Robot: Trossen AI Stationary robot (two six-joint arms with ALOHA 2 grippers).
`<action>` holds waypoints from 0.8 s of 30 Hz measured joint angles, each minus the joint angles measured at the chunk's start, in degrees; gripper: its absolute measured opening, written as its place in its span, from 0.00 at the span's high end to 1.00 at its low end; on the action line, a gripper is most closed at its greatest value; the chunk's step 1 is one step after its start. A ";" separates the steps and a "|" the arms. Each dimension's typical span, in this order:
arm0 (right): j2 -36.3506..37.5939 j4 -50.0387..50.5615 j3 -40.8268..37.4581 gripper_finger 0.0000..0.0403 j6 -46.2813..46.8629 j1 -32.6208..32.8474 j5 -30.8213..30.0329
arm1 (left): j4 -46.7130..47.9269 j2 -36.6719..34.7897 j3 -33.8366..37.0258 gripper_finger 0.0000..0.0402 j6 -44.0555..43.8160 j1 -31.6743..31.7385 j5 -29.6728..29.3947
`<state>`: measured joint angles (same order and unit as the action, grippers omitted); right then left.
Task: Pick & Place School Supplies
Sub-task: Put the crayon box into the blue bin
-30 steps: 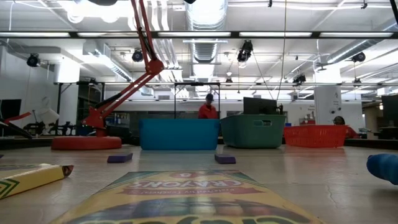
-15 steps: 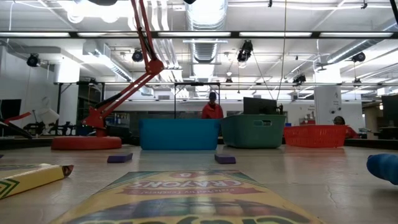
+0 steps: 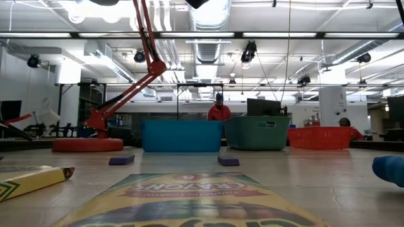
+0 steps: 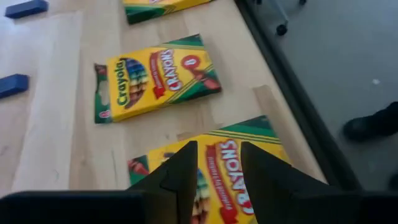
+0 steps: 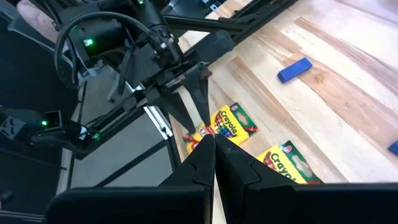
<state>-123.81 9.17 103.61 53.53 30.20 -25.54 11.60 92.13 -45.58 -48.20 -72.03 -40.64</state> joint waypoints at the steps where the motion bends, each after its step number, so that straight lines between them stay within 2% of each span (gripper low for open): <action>1: 0.00 0.14 -0.02 0.98 0.00 0.00 0.00 | -0.02 0.25 0.11 0.68 -0.09 0.33 0.04; 5: 0.00 0.43 -0.02 0.98 0.01 0.00 0.00 | -0.02 1.17 0.47 0.68 -0.15 1.85 0.65; 12: 0.00 0.98 -0.02 0.98 -0.03 0.00 -0.01 | -0.22 3.40 0.61 0.68 -0.31 4.64 9.30; 19: 0.00 1.12 -0.02 0.98 -0.15 -0.02 0.00 | 0.92 4.71 0.61 0.68 -4.42 5.08 9.47; 24: 0.00 1.16 -0.02 0.98 -0.18 -0.02 0.00 | 9.46 5.48 0.79 0.68 -9.02 6.75 9.62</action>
<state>-123.81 10.33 103.59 53.34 30.17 -25.54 21.06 97.61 -44.78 -57.22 -65.28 -31.02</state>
